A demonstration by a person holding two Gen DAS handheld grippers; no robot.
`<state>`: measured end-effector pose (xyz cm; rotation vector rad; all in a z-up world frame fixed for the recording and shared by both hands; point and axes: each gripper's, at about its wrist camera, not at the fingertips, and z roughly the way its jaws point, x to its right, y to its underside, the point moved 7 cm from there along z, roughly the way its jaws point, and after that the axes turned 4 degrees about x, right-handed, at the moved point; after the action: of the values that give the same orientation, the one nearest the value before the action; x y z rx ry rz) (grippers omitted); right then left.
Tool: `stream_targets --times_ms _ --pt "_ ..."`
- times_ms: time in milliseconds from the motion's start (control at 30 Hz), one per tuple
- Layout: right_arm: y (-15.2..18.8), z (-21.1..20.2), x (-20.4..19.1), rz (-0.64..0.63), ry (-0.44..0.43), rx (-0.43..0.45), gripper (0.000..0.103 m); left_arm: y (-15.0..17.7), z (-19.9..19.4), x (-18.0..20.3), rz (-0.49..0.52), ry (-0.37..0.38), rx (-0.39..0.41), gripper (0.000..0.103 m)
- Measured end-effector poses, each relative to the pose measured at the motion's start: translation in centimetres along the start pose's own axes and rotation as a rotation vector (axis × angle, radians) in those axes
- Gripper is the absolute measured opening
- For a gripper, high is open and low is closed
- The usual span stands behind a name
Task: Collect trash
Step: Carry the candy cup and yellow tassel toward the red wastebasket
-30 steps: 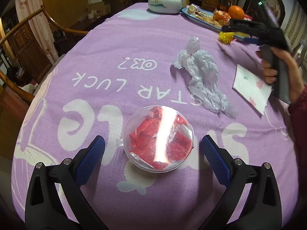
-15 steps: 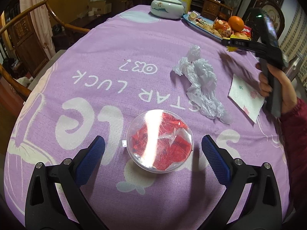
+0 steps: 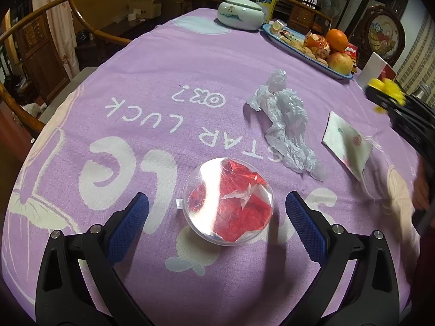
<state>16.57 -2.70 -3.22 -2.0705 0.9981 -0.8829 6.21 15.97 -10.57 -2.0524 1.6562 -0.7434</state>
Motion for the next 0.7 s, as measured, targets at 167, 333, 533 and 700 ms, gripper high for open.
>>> stream_targets --times_ms 167,333,533,700 --pt "1.8 -2.9 0.9 0.016 0.020 -0.003 0.037 0.0 0.0 0.0 0.001 -0.018 -0.001 0.096" --pt "3.8 -4.7 1.7 0.042 0.032 -0.012 0.038 0.1 -0.1 0.1 0.008 -0.040 0.008 0.086" --pt "5.7 -5.7 2.9 0.089 0.028 -0.033 0.038 0.1 -0.6 0.8 0.053 -0.076 0.037 0.067" --pt "8.8 -5.8 3.0 0.263 -0.205 -0.153 0.039 0.1 -1.1 1.5 0.096 -0.096 0.072 0.063"
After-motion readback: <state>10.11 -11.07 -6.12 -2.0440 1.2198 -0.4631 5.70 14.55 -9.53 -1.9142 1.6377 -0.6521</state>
